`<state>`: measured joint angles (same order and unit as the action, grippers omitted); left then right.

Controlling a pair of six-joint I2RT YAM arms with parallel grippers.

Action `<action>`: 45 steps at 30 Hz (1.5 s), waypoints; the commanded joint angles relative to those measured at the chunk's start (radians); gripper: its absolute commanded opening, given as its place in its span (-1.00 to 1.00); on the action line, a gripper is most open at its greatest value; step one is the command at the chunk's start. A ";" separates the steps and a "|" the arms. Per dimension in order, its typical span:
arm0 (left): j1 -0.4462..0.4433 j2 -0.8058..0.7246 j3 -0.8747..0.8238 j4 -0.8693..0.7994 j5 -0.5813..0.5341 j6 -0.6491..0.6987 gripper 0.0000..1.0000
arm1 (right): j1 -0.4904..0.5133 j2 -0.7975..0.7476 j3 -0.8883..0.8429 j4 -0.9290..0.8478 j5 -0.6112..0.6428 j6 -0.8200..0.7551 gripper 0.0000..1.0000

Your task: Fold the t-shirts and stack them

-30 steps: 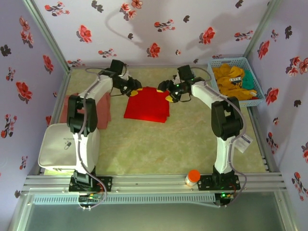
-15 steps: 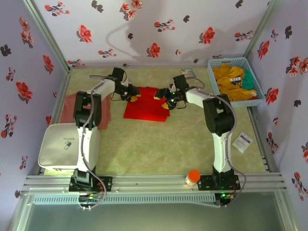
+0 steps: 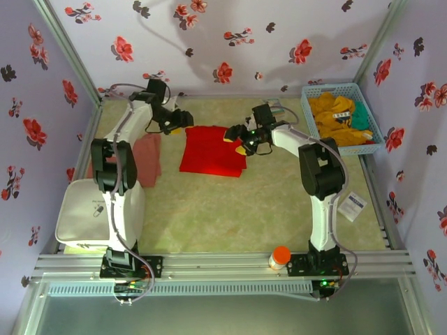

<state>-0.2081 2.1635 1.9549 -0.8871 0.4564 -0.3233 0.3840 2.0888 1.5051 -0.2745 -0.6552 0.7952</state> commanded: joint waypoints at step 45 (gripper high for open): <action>-0.062 0.243 -0.007 -0.046 0.155 0.073 -0.36 | -0.019 -0.066 -0.054 -0.036 0.011 -0.050 0.46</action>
<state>-0.2619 2.3787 1.9457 -0.9203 0.5735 -0.2382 0.3729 2.0624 1.4555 -0.3099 -0.6544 0.7513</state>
